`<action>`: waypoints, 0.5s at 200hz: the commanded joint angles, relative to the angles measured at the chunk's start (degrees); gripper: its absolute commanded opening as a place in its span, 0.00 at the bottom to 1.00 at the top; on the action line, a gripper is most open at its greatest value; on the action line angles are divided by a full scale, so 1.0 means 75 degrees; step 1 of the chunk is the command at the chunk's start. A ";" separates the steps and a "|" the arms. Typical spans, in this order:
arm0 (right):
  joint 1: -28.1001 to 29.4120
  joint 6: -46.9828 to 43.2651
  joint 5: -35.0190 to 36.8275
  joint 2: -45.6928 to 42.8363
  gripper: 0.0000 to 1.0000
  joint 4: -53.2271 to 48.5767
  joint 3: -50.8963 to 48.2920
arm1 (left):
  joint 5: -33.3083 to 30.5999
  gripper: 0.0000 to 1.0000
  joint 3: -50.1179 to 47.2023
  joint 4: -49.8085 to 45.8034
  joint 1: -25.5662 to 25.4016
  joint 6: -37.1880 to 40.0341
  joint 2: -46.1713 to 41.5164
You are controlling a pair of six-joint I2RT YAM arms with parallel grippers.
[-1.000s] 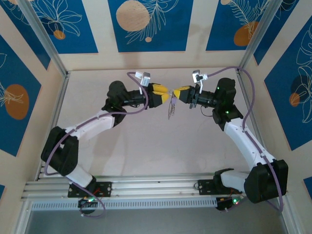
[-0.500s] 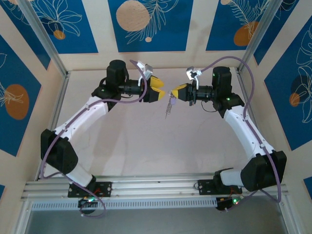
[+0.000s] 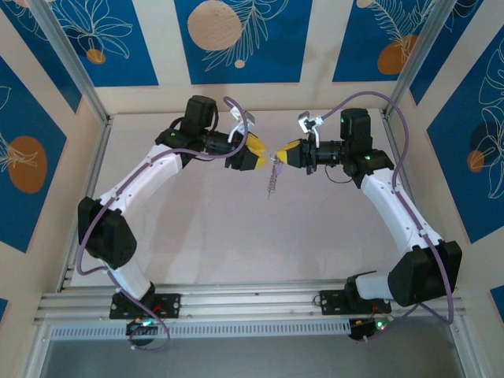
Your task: Put the keys on the keyring
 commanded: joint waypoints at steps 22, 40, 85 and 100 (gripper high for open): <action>0.0120 -0.0123 -0.0379 0.0071 0.00 -0.0084 0.0269 | 0.0345 0.56 0.0304 -0.0080 0.0022 0.0154 0.0132; 0.0146 -0.0112 -0.0439 0.0089 0.00 -0.0062 0.0271 | 0.0360 0.56 0.0338 -0.0028 -0.0004 0.0127 0.0181; 0.0242 -0.0100 -0.0507 0.0082 0.00 -0.0032 0.0271 | 0.0397 0.53 0.0446 0.0009 -0.0079 0.0078 0.0310; 0.0264 -0.0101 -0.0494 0.0107 0.00 -0.0029 0.0271 | 0.0418 0.51 0.0485 0.0030 -0.0107 0.0066 0.0335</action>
